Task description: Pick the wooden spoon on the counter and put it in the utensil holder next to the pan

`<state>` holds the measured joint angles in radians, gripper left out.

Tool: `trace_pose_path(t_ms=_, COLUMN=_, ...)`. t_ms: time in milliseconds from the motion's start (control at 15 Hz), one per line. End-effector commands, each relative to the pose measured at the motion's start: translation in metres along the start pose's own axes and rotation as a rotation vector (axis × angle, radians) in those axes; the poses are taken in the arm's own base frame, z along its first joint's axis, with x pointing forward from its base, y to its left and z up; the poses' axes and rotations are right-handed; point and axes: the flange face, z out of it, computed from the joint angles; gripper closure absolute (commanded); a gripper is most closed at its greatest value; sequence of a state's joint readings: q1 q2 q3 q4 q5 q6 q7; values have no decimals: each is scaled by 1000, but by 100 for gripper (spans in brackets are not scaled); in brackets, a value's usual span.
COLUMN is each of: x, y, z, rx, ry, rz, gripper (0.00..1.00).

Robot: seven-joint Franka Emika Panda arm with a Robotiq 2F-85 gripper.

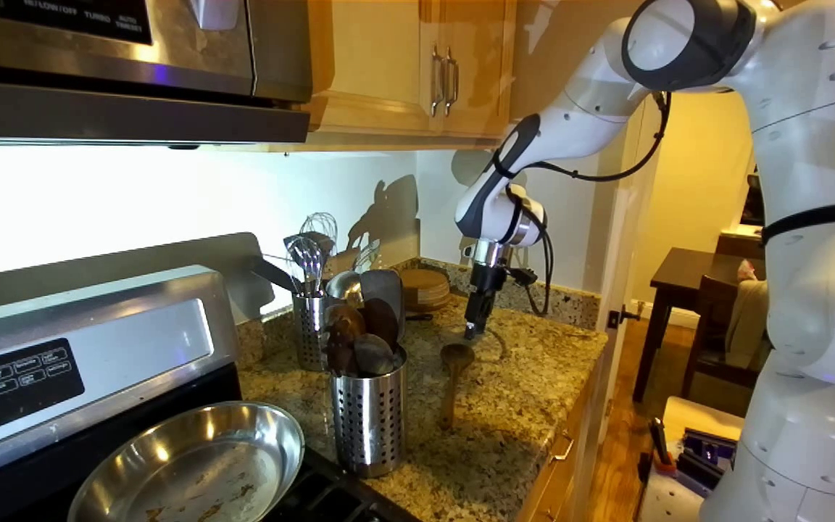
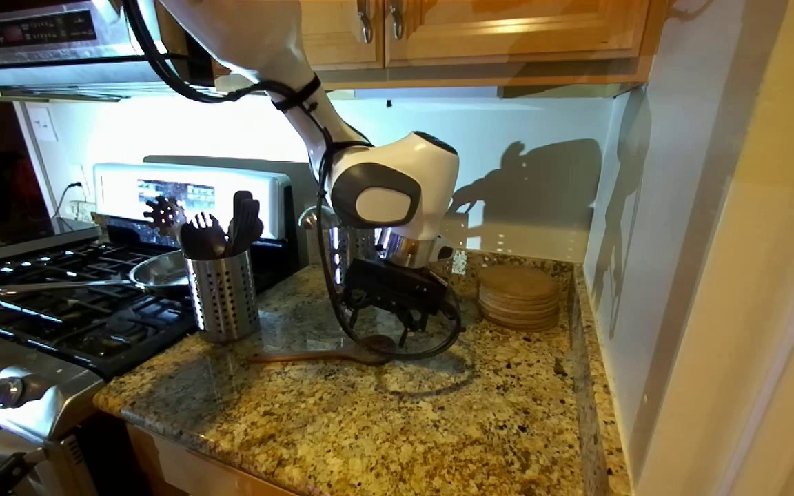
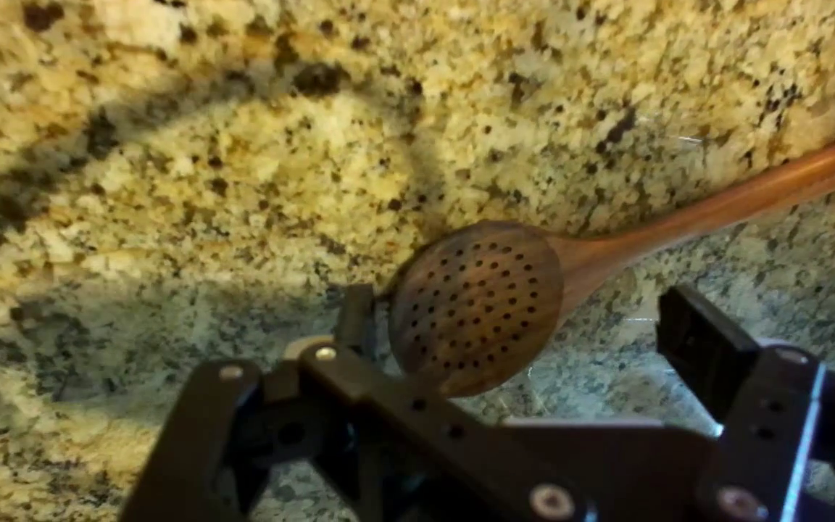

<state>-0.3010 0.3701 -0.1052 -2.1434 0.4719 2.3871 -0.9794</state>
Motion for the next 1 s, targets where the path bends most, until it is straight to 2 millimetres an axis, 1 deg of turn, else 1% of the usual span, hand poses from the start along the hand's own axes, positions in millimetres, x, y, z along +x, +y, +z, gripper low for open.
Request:
trace_pose_path(t_ms=0, x=11, y=16, z=10, rx=14, ry=8, rz=-15, gripper=0)
trace_pose_path(t_ms=200, x=22, y=23, z=18, rx=21, ry=5, rz=-16, gripper=0)
trace_pose_path(t_ms=533, x=39, y=26, z=28, rx=38, ry=4, rz=-31, gripper=0)
trace_pose_path(t_ms=933, x=40, y=34, z=38, rx=66, ry=-2, rz=-21, gripper=0)
